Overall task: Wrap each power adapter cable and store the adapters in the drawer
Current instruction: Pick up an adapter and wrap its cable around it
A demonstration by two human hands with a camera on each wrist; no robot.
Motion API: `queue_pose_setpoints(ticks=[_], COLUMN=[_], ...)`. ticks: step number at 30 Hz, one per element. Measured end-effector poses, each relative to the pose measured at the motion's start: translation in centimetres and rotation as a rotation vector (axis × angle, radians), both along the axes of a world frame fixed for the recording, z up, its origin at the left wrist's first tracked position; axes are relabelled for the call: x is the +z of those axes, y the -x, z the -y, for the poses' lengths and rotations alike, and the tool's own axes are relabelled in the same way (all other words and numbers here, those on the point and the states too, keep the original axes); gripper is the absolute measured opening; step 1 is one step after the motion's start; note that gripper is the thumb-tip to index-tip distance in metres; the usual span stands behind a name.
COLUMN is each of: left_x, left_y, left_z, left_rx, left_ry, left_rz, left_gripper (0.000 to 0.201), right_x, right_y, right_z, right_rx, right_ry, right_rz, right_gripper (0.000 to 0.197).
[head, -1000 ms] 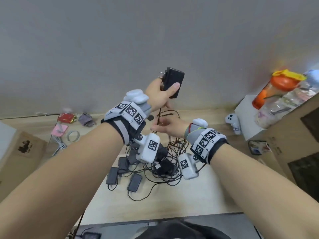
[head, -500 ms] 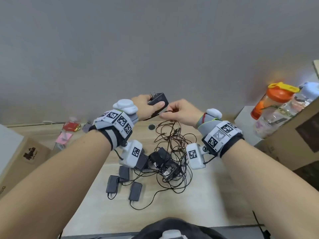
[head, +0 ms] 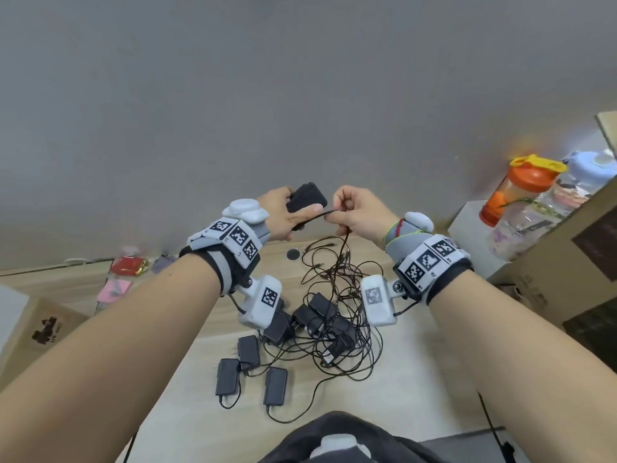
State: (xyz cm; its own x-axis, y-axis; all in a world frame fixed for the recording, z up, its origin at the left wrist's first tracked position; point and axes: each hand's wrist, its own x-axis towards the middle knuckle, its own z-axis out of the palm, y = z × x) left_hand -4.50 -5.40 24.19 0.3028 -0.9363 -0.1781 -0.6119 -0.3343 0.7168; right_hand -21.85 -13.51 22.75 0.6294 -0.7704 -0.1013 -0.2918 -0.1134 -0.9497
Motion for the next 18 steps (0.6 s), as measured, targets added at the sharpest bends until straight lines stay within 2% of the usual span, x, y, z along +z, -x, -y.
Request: queue_pose_setpoints(ticks=[3, 5, 6, 9, 11, 12, 14, 18], left_x=[0.5, 1.0, 1.2, 1.8, 2.1, 2.2, 2.3, 1.8], left_y=[-0.6, -0.9, -1.1, -1.5, -1.9, -2.0, -2.2, -2.4], left_z=[0.0, -0.2, -0.2, -0.2, -0.2, -0.3, -0.6, -1.4], left_rx=[-0.038, -0.06, -0.071, -0.035, -0.015, -0.011, -0.004, 0.005], left_ry=[-0.031, -0.069, -0.082, -0.055, -0.022, -0.018, -0.04, -0.086], left_rz=[-0.045, -0.052, -0.044, -0.033, -0.029, -0.015, 0.012, -0.017], left_gripper=[0.076, 0.079, 0.075, 0.038, 0.032, 0.031, 0.03, 0.029], right_x=[-1.1, -2.2, -2.8, -5.4, -6.8, -7.1, -6.8, -2.3], right_y=[-0.3, -0.5, -0.5, 0.1, 0.5, 0.6, 0.5, -1.3], right_z=[-0.2, -0.4, -0.6, -0.7, -1.2, -1.4, -1.9, -2.1], right_rx=[-0.021, 0.025, 0.05, 0.124, 0.155, 0.149, 0.081, -0.073], right_ry=[-0.033, -0.027, -0.028, -0.034, -0.065, -0.103, -0.205, -0.212], right_rz=[-0.063, -0.186, -0.255, -0.461, -0.549, -0.546, -0.428, -0.088], right_gripper=[0.024, 0.015, 0.013, 0.028, 0.034, 0.037, 0.039, 0.034])
